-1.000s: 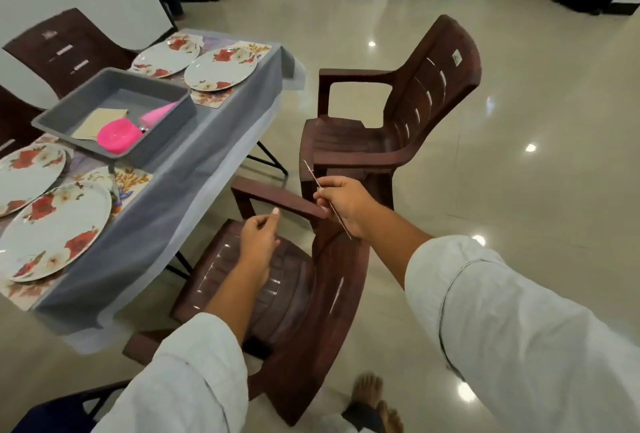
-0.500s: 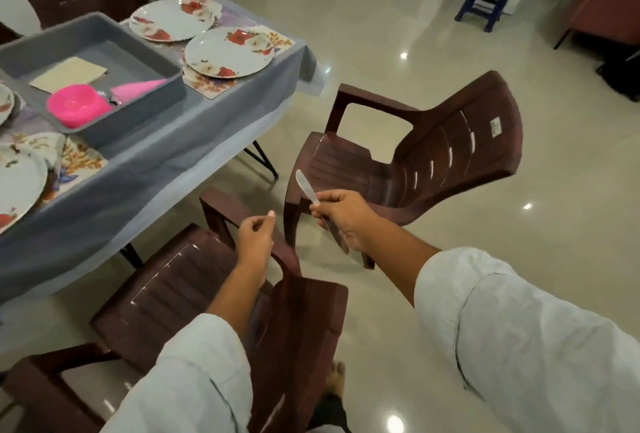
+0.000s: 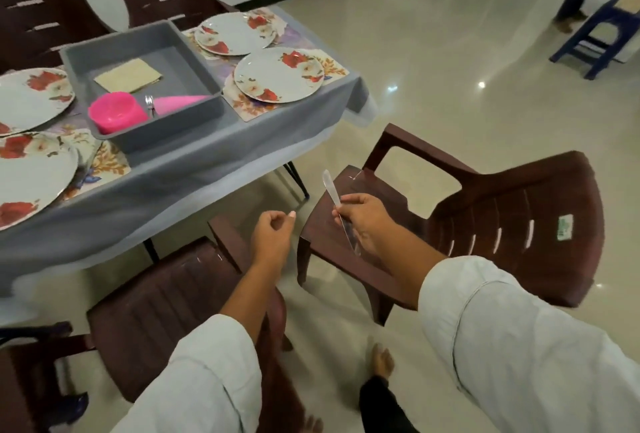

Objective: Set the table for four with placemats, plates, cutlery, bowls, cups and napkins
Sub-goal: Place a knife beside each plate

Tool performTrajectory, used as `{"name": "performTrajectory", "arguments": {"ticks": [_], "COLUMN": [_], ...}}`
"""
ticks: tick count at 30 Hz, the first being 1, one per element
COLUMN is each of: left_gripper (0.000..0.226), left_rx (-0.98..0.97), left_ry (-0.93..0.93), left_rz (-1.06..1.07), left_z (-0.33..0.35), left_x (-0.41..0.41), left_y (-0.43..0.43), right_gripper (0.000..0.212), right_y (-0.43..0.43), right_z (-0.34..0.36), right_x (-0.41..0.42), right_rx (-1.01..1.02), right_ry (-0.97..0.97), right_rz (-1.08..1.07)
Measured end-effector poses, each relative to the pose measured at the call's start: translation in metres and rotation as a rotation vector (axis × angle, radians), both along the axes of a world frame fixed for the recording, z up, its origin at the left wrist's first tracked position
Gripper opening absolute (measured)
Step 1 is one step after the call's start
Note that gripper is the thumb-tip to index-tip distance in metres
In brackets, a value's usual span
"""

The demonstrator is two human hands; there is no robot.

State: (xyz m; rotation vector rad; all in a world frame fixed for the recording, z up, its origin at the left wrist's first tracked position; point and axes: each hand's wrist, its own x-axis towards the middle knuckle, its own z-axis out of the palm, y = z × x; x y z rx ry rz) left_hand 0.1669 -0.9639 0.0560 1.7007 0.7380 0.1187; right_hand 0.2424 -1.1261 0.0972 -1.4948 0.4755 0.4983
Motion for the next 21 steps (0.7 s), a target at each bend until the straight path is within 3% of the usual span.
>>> {"name": "performTrajectory", "arguments": {"ticks": [8, 16, 21], "left_gripper": [0.031, 0.032, 0.037], "left_rx": [0.131, 0.249, 0.314], "left_ry": [0.015, 0.0, 0.005], "left_rz": [0.061, 0.017, -0.044], "left_z": [0.029, 0.072, 0.065], "left_x": [0.085, 0.172, 0.233], "left_y": [-0.047, -0.072, -0.056], "right_gripper": [0.025, 0.017, 0.016], "right_y": [-0.044, -0.059, -0.055], "right_z": [0.011, 0.034, 0.025], "right_x": [0.119, 0.212, 0.274], "right_rx": [0.003, 0.091, 0.038], "right_ry": [0.001, -0.081, -0.057], "right_rz": [0.141, 0.143, 0.111]}}
